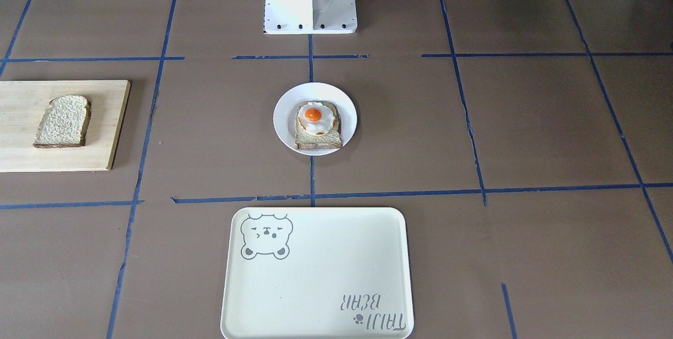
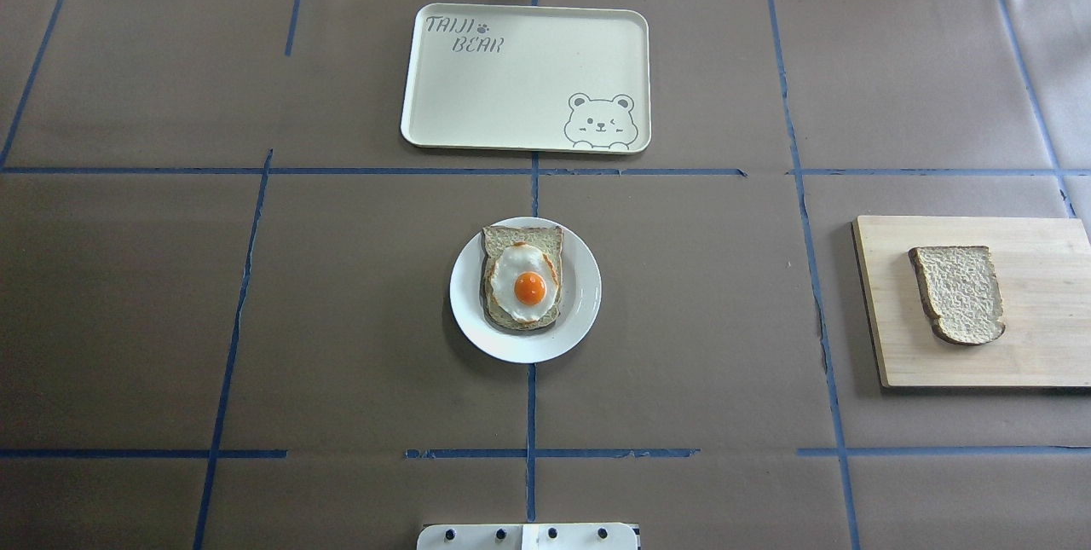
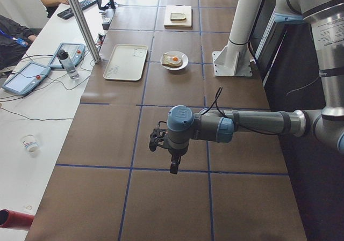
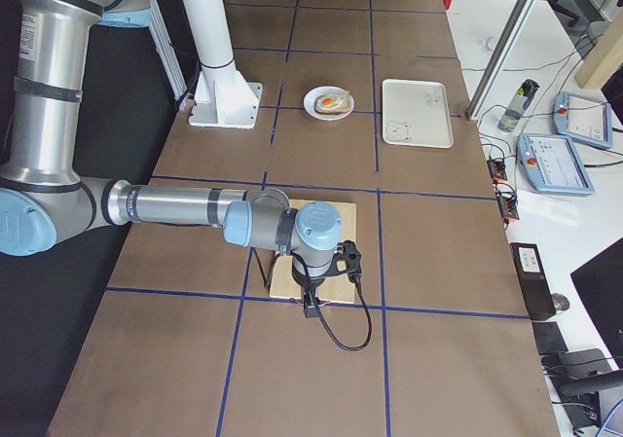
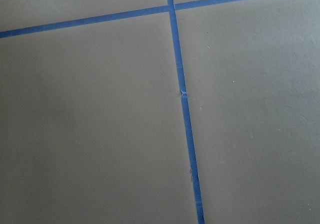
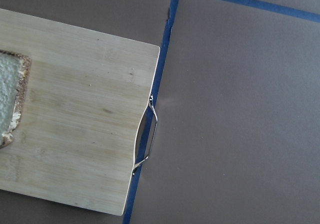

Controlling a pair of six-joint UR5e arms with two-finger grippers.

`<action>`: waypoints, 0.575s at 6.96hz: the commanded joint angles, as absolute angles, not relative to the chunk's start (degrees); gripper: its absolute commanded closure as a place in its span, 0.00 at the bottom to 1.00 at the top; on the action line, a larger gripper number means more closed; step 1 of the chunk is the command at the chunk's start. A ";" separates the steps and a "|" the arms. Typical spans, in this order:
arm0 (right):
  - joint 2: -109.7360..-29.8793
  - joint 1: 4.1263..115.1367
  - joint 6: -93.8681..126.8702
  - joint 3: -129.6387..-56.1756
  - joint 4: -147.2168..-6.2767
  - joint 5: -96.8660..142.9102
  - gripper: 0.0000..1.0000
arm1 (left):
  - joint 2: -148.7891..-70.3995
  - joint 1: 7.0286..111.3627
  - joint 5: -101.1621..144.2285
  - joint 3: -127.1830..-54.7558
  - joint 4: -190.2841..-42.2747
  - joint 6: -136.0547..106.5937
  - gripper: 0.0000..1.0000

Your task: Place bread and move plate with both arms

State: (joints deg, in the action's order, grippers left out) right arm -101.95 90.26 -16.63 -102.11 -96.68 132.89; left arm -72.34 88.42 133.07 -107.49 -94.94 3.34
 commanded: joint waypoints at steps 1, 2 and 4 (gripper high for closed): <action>-102.04 90.26 -16.61 -102.13 -96.68 132.89 0.00 | -72.25 88.42 133.15 -107.49 -95.01 3.43 0.00; -101.95 90.26 -16.61 -102.39 -96.68 132.89 0.00 | -72.33 88.33 133.15 -107.32 -94.92 3.34 0.00; -102.12 89.65 -16.10 -103.88 -95.02 135.25 0.00 | -72.33 88.33 133.42 -107.14 -94.92 3.34 0.00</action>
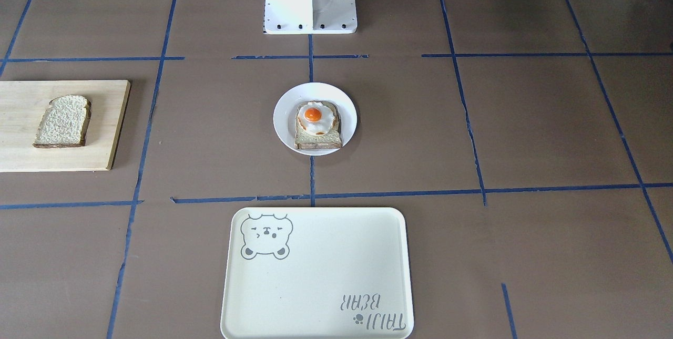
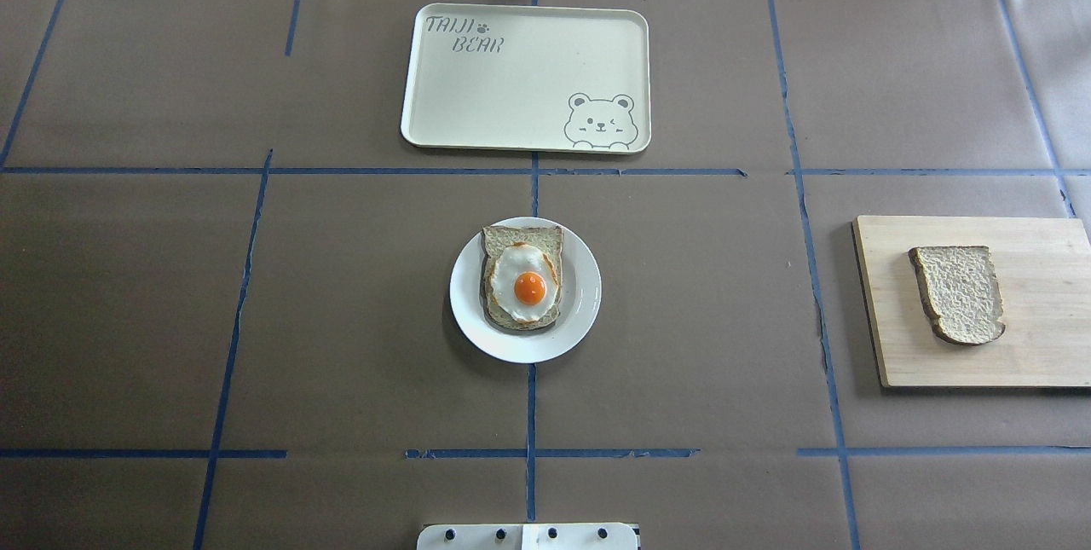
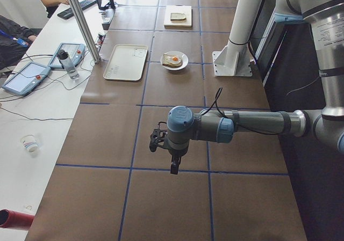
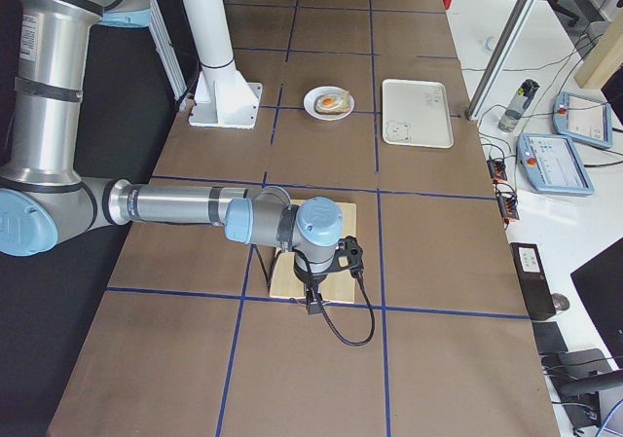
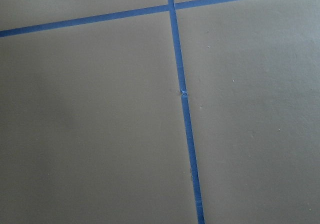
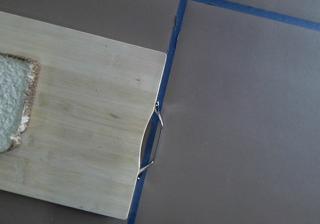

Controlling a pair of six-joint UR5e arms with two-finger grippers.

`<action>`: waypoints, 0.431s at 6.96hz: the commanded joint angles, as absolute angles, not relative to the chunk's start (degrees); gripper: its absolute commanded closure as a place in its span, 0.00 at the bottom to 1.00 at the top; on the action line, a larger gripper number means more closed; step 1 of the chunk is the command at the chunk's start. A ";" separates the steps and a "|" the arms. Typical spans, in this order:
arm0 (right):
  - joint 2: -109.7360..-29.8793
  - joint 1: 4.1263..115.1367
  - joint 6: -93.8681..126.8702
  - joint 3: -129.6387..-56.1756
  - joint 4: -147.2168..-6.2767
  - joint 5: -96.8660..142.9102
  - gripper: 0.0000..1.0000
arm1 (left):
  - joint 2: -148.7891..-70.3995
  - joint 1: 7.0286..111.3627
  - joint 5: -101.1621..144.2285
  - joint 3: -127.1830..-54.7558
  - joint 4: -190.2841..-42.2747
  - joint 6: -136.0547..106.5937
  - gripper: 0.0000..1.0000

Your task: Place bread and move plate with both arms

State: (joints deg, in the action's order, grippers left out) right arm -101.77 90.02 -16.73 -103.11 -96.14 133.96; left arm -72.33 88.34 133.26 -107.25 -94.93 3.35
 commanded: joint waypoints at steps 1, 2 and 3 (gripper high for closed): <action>-103.26 88.26 -12.17 -103.71 -94.23 139.27 0.00 | -72.33 88.33 133.50 -107.14 -95.01 3.43 0.00; -104.84 87.37 -6.91 -103.71 -89.61 139.92 0.00 | -72.33 88.33 133.51 -107.23 -95.01 3.43 0.00; -106.77 85.10 1.15 -103.54 -81.47 139.92 0.00 | -72.33 88.33 133.59 -107.23 -95.01 3.43 0.00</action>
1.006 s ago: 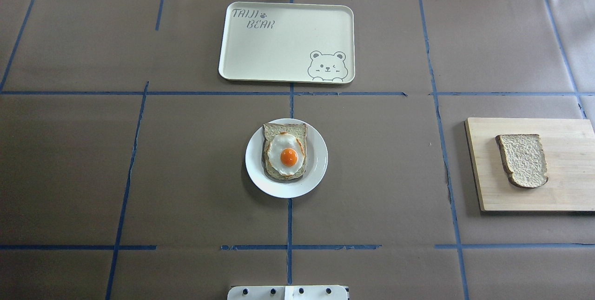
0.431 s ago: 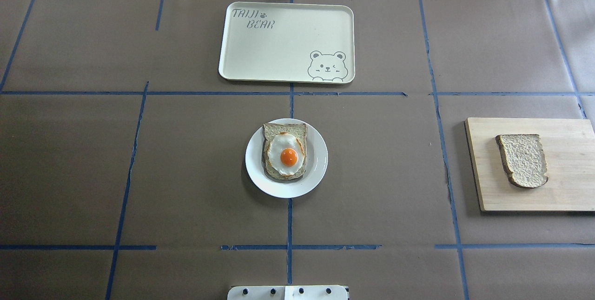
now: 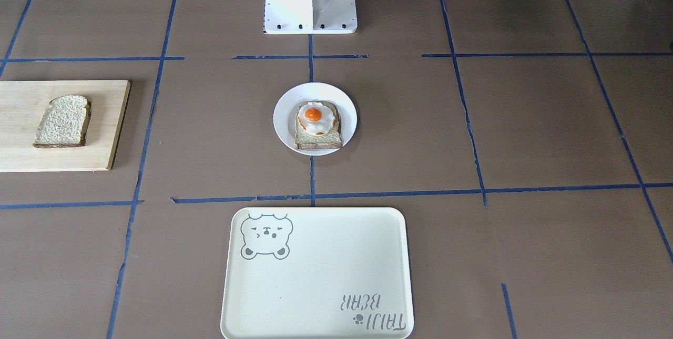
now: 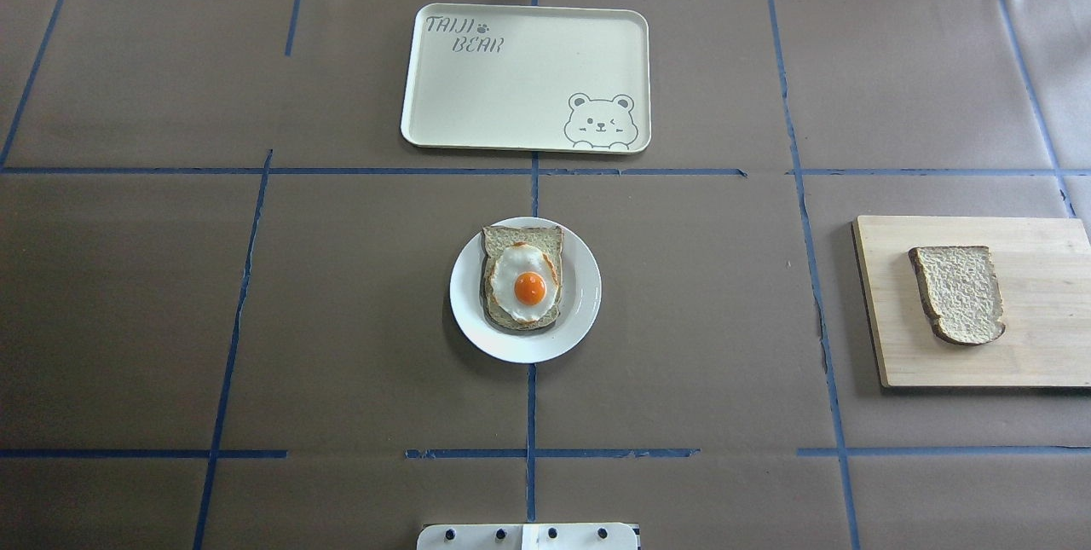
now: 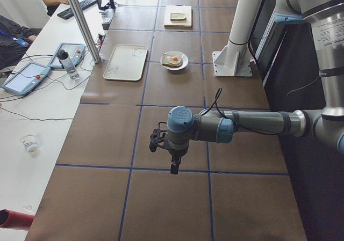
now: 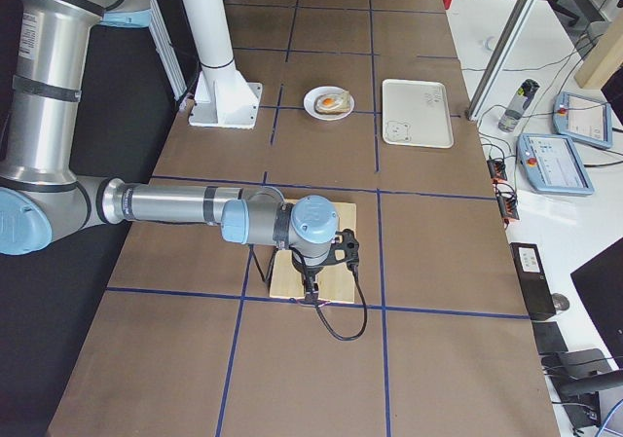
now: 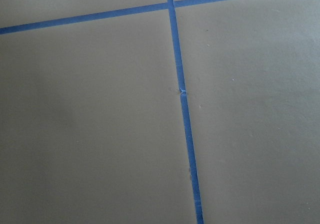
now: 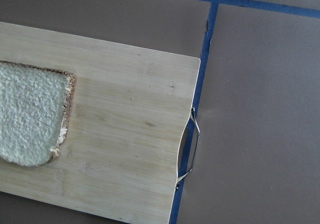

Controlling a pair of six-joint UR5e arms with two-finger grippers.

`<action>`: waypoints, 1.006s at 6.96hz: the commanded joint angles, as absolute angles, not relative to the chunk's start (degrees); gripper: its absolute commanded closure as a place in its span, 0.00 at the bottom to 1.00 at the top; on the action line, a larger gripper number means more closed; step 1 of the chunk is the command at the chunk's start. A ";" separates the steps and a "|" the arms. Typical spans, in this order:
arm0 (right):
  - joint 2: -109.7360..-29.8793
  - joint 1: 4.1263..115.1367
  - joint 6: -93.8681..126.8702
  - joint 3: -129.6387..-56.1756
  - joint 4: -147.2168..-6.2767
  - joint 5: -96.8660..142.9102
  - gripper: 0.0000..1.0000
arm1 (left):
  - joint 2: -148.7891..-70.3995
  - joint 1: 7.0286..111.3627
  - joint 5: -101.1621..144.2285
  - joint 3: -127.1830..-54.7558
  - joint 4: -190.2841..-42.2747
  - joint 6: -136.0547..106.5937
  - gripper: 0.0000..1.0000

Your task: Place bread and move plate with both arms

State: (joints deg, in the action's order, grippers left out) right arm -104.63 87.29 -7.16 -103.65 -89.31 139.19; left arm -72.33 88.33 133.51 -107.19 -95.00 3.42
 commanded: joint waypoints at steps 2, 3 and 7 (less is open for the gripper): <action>-108.80 75.90 22.47 -102.93 -63.03 139.75 0.02 | -72.33 88.33 133.59 -107.40 -95.01 3.43 0.00; -108.81 71.93 33.72 -99.44 -50.49 139.40 0.02 | -72.33 88.33 133.59 -107.40 -95.10 3.43 0.00; -108.11 59.26 54.03 -94.31 -32.43 130.53 0.09 | -72.33 88.33 133.59 -107.40 -95.01 3.43 0.00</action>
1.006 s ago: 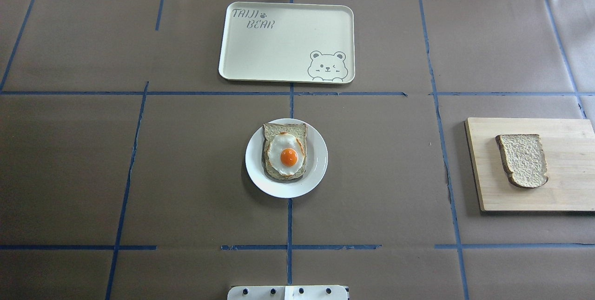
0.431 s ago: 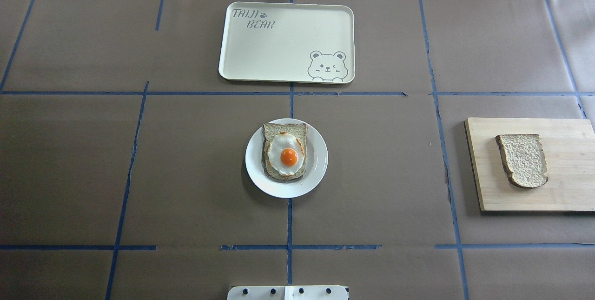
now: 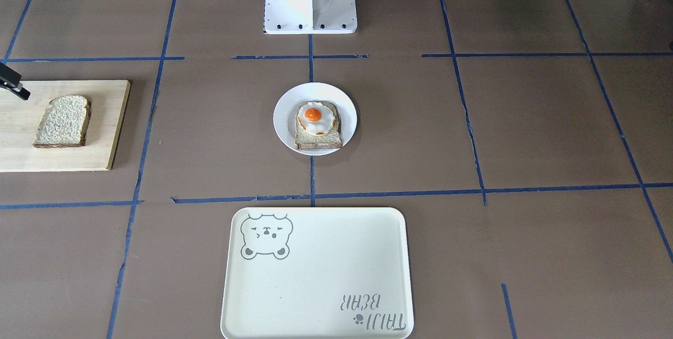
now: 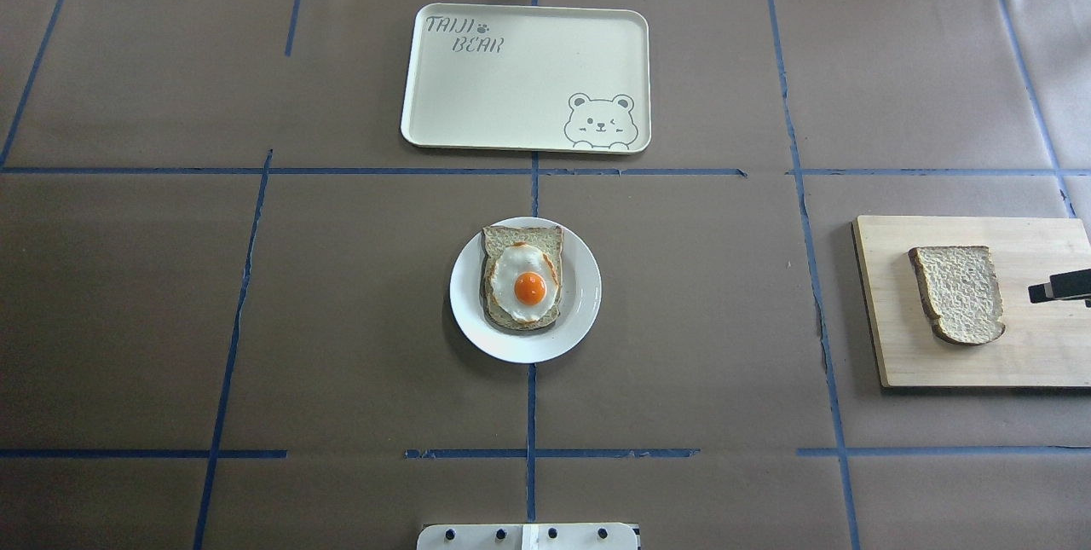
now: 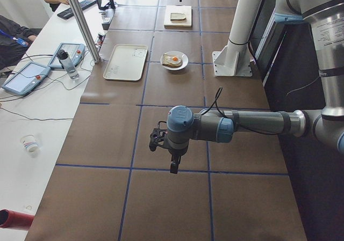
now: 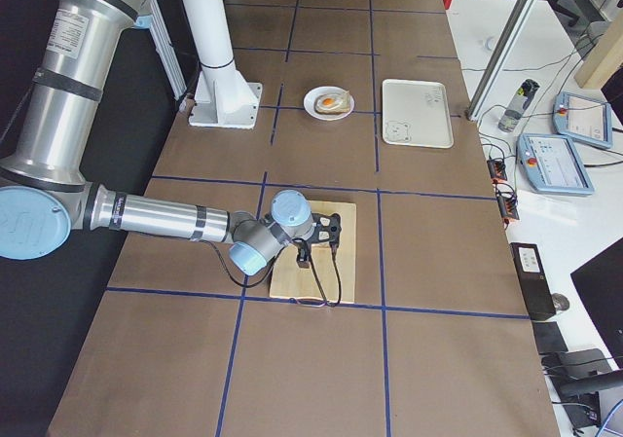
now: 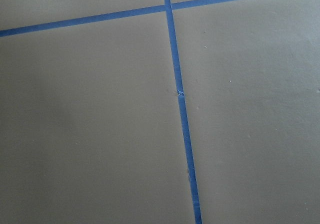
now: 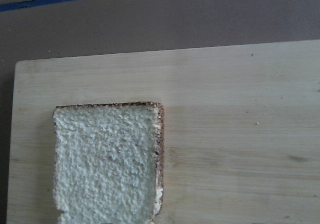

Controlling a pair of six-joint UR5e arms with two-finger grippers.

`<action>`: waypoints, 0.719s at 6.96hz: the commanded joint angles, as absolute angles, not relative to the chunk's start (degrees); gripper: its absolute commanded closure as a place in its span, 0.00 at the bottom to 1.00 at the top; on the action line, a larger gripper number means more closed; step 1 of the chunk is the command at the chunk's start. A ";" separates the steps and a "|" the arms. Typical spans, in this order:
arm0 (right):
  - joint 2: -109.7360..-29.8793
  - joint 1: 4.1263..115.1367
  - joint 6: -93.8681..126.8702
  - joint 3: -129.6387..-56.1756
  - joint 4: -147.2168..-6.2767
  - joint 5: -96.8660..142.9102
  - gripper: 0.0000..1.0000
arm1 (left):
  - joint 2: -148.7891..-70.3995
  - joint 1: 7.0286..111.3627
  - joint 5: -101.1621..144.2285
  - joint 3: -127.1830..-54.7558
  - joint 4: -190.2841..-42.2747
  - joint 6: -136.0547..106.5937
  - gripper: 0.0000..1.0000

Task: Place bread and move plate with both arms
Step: 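Reach the right gripper down and grasp the bread slice on the board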

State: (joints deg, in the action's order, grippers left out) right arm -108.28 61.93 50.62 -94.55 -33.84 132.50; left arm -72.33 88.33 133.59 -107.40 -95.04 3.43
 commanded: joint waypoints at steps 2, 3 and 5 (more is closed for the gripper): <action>-106.44 53.65 58.52 -94.31 -32.34 125.81 0.16 | -72.33 88.33 133.59 -107.40 -95.01 3.43 0.00; -106.44 51.61 60.01 -94.22 -32.34 123.68 0.18 | -72.33 88.33 133.59 -107.40 -95.10 3.43 0.00; -106.44 51.50 60.82 -94.31 -32.17 123.84 0.26 | -72.33 88.33 133.59 -107.40 -95.10 3.43 0.00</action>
